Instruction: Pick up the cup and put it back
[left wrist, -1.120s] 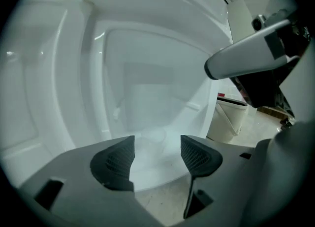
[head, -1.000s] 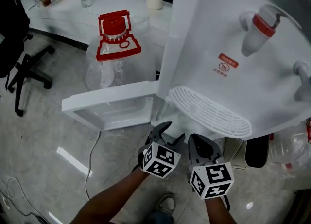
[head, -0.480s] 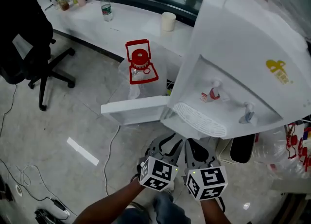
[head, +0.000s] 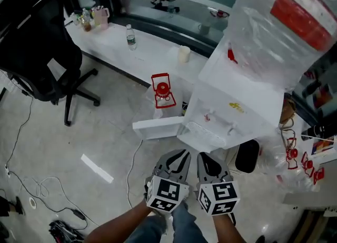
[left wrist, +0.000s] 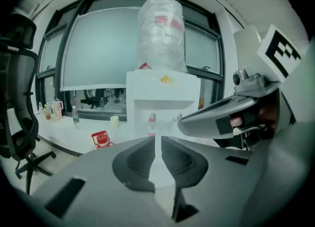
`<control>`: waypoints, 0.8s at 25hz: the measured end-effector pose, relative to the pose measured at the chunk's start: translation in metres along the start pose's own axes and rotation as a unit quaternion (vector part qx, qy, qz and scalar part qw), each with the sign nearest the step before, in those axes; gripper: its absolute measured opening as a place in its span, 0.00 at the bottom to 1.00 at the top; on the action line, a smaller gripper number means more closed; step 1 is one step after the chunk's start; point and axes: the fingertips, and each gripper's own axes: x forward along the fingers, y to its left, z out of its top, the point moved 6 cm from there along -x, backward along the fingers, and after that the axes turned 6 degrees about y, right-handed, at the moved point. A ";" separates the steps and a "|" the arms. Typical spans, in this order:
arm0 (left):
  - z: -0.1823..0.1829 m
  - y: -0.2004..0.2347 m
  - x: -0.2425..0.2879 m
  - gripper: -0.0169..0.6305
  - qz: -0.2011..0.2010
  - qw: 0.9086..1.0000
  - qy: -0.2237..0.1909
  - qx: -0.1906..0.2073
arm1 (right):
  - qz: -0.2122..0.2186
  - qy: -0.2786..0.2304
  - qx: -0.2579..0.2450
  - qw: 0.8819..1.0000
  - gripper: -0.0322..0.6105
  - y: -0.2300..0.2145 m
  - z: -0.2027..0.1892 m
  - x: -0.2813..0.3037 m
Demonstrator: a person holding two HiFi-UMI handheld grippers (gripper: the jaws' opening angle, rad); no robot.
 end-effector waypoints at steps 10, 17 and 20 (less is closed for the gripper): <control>0.100 -0.040 -0.132 0.05 0.011 0.999 -0.027 -0.014 | 0.007 -0.036 0.027 0.999 0.08 0.068 0.072 -0.124; 0.116 -0.052 -0.186 0.05 0.027 0.998 -0.035 -0.041 | -0.006 -0.063 0.005 0.998 0.08 0.092 0.089 -0.180; 0.114 -0.053 -0.197 0.05 0.029 0.998 -0.034 -0.049 | -0.012 -0.065 0.005 0.998 0.08 0.095 0.086 -0.191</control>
